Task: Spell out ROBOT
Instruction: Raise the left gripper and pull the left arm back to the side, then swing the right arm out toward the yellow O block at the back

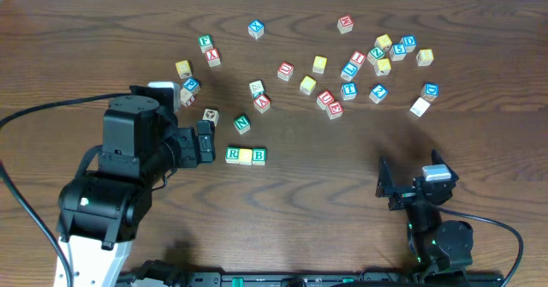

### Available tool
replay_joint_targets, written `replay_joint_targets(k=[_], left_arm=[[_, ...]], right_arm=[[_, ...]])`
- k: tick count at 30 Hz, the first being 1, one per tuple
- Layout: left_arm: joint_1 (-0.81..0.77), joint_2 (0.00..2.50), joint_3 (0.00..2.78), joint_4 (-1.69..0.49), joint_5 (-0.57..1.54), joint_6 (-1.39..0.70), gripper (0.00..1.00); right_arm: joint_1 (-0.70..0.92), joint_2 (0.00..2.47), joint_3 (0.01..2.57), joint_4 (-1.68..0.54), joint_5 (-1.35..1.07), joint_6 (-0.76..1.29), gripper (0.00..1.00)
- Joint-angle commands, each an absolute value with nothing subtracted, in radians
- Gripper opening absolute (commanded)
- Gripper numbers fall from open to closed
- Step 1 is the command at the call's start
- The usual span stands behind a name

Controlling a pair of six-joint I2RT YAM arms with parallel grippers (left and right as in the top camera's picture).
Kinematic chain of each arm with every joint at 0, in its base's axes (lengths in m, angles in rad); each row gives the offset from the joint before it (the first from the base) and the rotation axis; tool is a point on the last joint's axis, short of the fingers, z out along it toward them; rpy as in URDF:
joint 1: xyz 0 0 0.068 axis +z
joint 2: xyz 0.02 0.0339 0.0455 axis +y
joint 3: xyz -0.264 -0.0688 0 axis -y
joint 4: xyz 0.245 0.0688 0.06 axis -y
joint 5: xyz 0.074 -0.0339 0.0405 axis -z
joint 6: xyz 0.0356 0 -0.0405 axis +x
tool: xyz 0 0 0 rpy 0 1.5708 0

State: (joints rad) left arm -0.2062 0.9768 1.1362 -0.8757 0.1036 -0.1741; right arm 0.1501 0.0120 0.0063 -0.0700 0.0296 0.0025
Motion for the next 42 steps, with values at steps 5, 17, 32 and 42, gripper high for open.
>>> replay_joint_targets(k=[5,17,32,42], left_arm=[[-0.202,0.995,1.165,-0.879,0.112,-0.150,0.98],[-0.202,1.015,1.165,-0.879,0.113,-0.150,0.98],[-0.202,1.018,1.165,-0.879,0.112,-0.150,0.98],[-0.202,1.019,1.165,-0.879,0.113,-0.150,0.98]], right_arm=[[0.144,0.007,0.006,-0.074,0.027,-0.009,0.99],[0.144,0.007,0.017,0.096,-0.196,-0.003,0.99],[0.150,0.684,0.917,-0.403,-0.356,-0.155,0.99],[0.204,1.402,1.676,-1.011,-0.374,-0.163,0.99]])
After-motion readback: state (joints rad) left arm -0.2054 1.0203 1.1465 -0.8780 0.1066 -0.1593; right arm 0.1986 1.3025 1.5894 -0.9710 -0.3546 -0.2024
